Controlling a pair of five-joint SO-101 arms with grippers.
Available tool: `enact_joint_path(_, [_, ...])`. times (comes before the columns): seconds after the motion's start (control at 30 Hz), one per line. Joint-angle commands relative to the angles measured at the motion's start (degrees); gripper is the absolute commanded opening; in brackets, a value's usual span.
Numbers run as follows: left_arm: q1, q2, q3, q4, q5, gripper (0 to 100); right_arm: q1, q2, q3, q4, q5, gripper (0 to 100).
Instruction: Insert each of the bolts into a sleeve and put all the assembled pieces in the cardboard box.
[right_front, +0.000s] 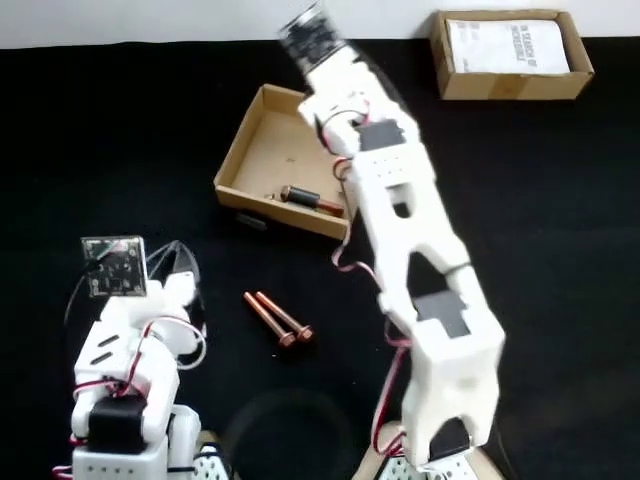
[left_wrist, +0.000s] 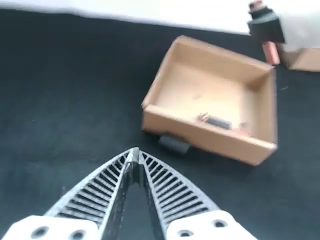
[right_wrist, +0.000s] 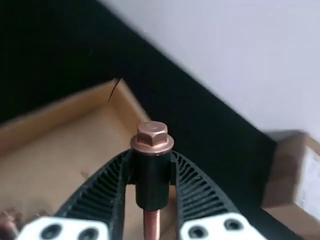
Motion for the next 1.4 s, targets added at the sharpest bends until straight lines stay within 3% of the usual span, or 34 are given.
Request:
enact_joint_path(0.0, [-3.91,-0.84,2.33,-1.85,-0.18,1,-0.84,5.67,-7.60,-0.40,5.01,1.2])
enact_joint_path(0.2, [-5.49,-1.36,9.63,-4.31,-0.26,1,-1.45,13.58,-10.42,0.04,5.80,3.9])
enact_joint_path(0.33, [-5.32,-1.45,14.29,-7.74,-0.26,1,-1.80,13.32,-10.51,6.37,5.63,16.2])
enact_joint_path(0.47, [-5.14,-1.36,15.96,-9.49,-0.09,1,-2.77,11.47,-14.64,15.34,4.92,17.6])
enact_joint_path(0.57, [-5.05,-1.36,15.96,-9.49,-0.09,1,-4.53,7.69,-18.86,25.63,-2.46,17.6])
enact_joint_path(0.77, [-5.05,-1.36,15.96,-6.51,-0.09,1,-11.56,-2.07,-25.71,53.14,-25.93,17.6])
enact_joint_path(0.83, [-5.05,-1.36,15.96,-4.66,-0.09,1,-15.16,-4.79,-26.68,61.58,-29.36,17.6])
enact_joint_path(1.07, [-8.13,-1.27,15.96,-3.78,0.00,1,-24.04,-13.14,-20.70,65.27,-28.48,17.6])
enact_joint_path(1.37, [-13.49,-1.19,15.96,-2.73,0.00,1,-19.82,-3.30,-12.62,57.45,-9.41,17.6])
